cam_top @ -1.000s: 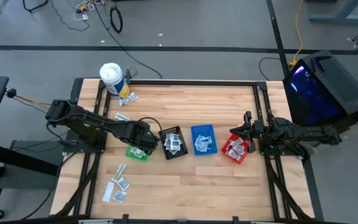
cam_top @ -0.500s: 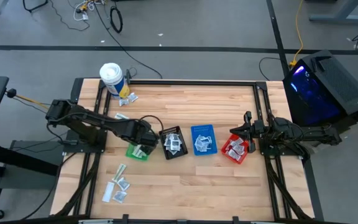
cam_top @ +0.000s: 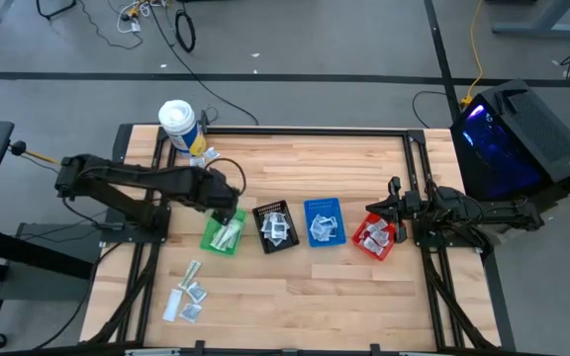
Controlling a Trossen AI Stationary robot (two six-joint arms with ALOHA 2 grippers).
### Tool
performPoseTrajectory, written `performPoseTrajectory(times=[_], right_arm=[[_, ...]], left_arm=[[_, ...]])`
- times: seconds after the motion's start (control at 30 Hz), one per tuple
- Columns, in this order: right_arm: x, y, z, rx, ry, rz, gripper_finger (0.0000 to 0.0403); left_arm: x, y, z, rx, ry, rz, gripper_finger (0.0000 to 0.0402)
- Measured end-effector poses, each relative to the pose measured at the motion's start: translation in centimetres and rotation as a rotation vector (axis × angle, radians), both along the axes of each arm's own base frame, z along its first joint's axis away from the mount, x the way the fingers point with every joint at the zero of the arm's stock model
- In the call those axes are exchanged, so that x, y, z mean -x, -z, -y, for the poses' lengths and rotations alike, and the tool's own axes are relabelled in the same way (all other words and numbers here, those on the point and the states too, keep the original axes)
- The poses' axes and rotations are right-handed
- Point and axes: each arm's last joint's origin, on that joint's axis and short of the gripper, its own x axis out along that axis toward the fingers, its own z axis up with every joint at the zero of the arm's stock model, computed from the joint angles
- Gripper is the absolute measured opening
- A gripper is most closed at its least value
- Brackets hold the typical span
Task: Pick & Place First Aid Supplies
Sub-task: Put the bandage into the green basket
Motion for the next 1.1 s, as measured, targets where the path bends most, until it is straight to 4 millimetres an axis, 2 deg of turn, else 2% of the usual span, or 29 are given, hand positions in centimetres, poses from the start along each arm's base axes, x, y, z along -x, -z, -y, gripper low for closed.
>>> performPoseTrajectory(times=[0.23,0.47,0.73,0.97,1.1], right_arm=[[0.0,0.0,0.0,0.0,0.0,0.0,0.0023],[0.0,0.0,0.0,0.0,0.0,0.0,0.0023],[0.0,0.0,0.0,0.0,0.0,0.0,0.0023],[0.0,0.0,0.0,0.0,0.0,0.0,0.0023],[0.0,0.0,0.0,0.0,0.0,0.0,0.0023]], left_arm=[[1.0,-0.3,-1.4,0.004,-0.019,-0.023,0.03],[1.8,0.0,-1.5,0.087,0.035,-0.089,0.03],[2.2,-0.1,1.9,0.16,0.167,-0.091,0.03],[3.6,1.2,5.7,0.213,0.267,-0.156,0.03],[4.5,1.7,7.6,0.224,0.244,-0.163,0.03]])
